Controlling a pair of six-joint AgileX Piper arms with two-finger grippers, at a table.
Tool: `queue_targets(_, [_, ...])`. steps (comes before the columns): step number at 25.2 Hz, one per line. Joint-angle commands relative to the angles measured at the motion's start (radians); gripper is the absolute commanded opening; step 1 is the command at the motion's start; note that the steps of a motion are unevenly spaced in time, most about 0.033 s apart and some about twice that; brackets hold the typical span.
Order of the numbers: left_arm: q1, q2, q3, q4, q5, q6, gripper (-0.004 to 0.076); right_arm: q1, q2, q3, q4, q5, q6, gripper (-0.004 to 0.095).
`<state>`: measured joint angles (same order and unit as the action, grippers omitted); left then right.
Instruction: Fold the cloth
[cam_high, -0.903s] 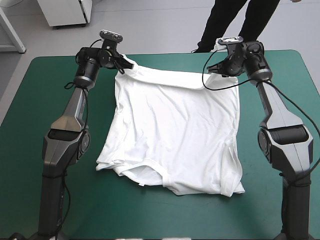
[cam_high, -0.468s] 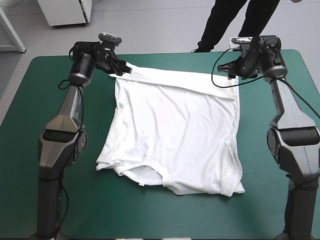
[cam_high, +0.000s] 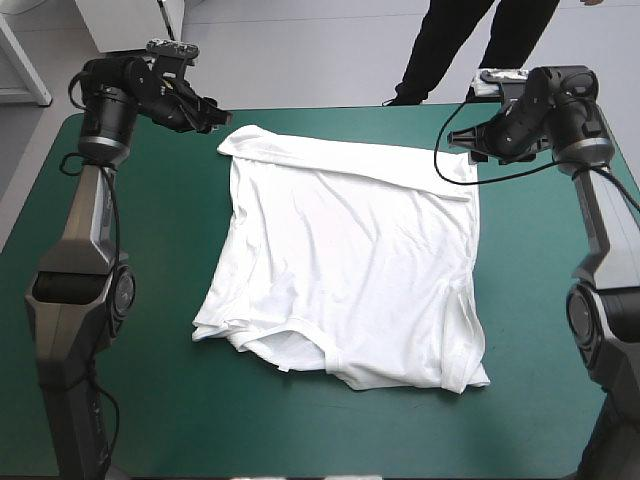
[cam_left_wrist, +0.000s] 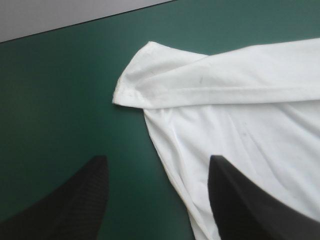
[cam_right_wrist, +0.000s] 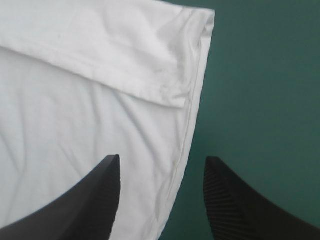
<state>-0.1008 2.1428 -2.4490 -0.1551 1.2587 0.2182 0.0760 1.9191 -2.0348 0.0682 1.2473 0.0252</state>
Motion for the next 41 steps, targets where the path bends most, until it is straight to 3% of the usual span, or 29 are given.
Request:
queue_targets(1, [-0.003, -0.176, 0.1, -0.043, 0.03, -0.01, 0.0404, -0.01, -0.15, 0.112, 0.018, 0.002, -0.001, 0.0486])
queue_targets(7, [-0.081, -0.5, 0.621, 0.057, 0.028, -0.008, 0.0395, -0.01, -0.338, 0.338, 0.02, -0.032, -0.013, 0.0483])
queue_targets(10, [-0.192, -0.71, 0.935, 0.09, 0.028, -0.133, 0.0396, -0.01, -0.406, 0.386, 0.03, -0.026, -0.013, 0.0431])
queue_targets(13, [-0.292, -0.849, 1.089, 0.118, 0.028, -0.279, 0.0395, -0.01, -0.437, 0.389, 0.061, -0.006, -0.013, 0.0418])
queue_targets(15, [-0.33, -0.884, 1.146, 0.215, 0.028, -0.359, 0.0395, -0.01, -0.452, 0.389, 0.068, -0.004, -0.016, 0.0418])
queue_targets(20, [-0.337, -0.841, 1.259, 0.246, 0.019, -0.378, 0.0396, -0.01, -0.473, 0.389, 0.07, 0.001, -0.016, 0.0418])
queue_targets(24, [-0.337, -0.812, 1.314, 0.285, -0.055, -0.422, 0.0396, -0.01, -0.486, 0.389, 0.07, 0.001, -0.016, 0.0418])
queue_targets(36, [-0.286, -0.71, 1.406, 0.246, -0.166, -0.42, 0.0396, -0.01, -0.494, 0.389, 0.07, 0.001, -0.016, 0.0417])
queue_targets(41, [-0.217, -0.665, 1.406, 0.196, -0.211, -0.341, 0.0396, -0.01, -0.494, 0.389, 0.07, 0.001, -0.016, 0.0414])
